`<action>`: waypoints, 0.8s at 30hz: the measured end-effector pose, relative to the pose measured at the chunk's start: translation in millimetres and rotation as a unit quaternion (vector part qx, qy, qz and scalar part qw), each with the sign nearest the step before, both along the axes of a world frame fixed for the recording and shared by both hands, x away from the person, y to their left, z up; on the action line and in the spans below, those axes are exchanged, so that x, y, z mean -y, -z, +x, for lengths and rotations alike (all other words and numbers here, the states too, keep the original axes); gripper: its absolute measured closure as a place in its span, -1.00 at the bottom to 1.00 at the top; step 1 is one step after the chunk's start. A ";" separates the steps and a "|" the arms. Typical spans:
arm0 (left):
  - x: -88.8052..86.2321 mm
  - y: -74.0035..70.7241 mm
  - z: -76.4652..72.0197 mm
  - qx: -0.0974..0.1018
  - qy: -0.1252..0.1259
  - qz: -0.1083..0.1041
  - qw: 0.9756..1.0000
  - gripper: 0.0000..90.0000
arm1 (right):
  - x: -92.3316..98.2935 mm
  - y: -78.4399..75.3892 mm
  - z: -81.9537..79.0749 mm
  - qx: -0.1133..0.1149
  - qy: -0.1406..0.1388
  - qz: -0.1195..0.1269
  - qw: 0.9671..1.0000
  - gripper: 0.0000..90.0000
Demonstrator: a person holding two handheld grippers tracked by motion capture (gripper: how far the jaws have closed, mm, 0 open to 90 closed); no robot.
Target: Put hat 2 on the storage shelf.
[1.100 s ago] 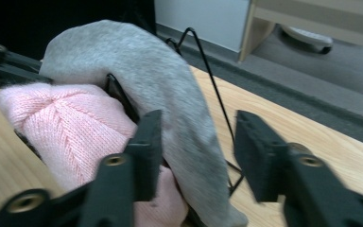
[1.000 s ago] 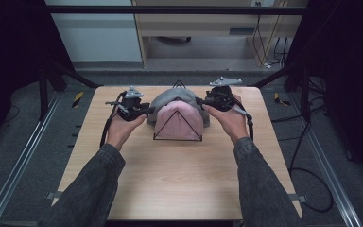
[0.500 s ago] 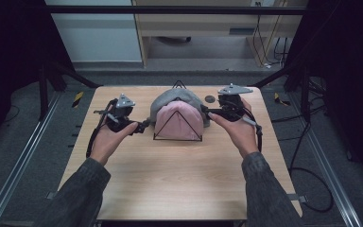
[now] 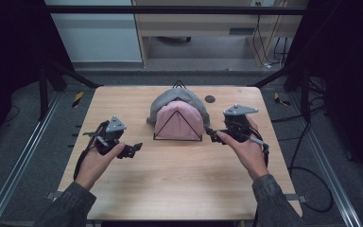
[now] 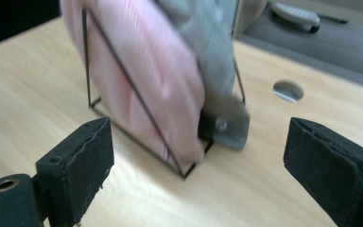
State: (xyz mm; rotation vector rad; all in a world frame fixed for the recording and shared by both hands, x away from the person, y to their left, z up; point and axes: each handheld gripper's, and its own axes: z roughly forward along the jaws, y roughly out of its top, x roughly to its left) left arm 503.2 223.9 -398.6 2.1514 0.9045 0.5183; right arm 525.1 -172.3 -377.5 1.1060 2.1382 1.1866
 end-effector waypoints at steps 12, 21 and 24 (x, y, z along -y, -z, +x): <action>-8.4 57.0 -19.8 -0.059 0.017 0.055 0.997 -0.88 | 9.7 61.1 -31.6 -0.050 0.001 0.000 0.999 -0.76; -25.9 82.5 -18.9 -0.097 -0.018 0.059 0.993 -0.88 | 13.7 98.3 -41.4 -0.088 0.011 -0.017 0.996 -0.69; -25.1 88.2 -17.1 -0.104 -0.017 0.066 0.992 -0.88 | 14.7 106.3 -41.3 -0.102 0.011 -0.026 0.994 -0.69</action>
